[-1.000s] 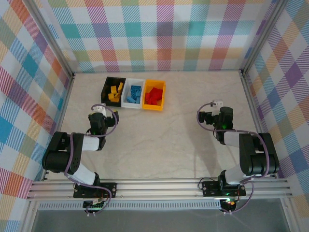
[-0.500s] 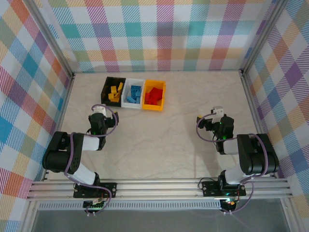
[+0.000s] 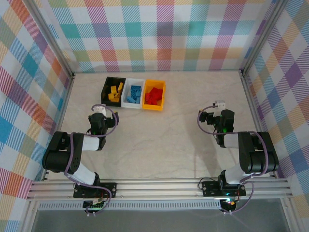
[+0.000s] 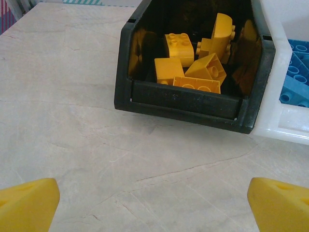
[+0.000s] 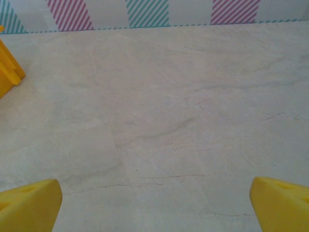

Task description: Sort the legos into containers by color

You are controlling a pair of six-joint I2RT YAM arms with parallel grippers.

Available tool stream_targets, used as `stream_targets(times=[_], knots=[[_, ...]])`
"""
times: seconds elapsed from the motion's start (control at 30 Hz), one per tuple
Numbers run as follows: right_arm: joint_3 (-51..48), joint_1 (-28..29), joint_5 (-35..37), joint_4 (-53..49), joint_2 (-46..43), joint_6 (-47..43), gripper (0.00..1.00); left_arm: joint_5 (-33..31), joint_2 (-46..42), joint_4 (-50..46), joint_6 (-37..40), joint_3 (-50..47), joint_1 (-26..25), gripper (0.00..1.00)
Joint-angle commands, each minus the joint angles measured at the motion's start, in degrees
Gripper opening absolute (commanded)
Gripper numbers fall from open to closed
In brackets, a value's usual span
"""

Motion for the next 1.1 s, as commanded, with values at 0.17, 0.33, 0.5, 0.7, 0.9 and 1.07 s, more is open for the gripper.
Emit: stream_targets(times=[0.17,0.33,0.5,0.7,0.9,1.07], knots=[[0.1,-0.1,-1.15,0.26,0.47,-0.08,1.0,-0.36,0.32,-0.13,-0.49,0.48,0.57,1.0],[-0.19,-0.27,-2.25,0.72,0.37,-0.39,1.0,-0.41,0.29,-0.13,-0.5,0.48,0.6,1.0],[0.4,-0.32,-0.87,-0.55,0.47,0.32,1.0,-0.43,0.3,-0.11,-0.49,0.47,0.6,1.0],[0.41,-0.27,-0.81,-0.51,0.47,0.27,1.0,-0.37,0.31,-0.13,-0.55,0.44,0.6,1.0],[0.4,-0.28,-0.83,-0.51,0.47,0.34,1.0,-0.36,0.29,-0.13,-0.52,0.48,0.58,1.0],[0.46,-0.28,-0.79,-0.51,0.47,0.29,1.0,-0.4,0.29,-0.13,-0.49,0.48,0.59,1.0]])
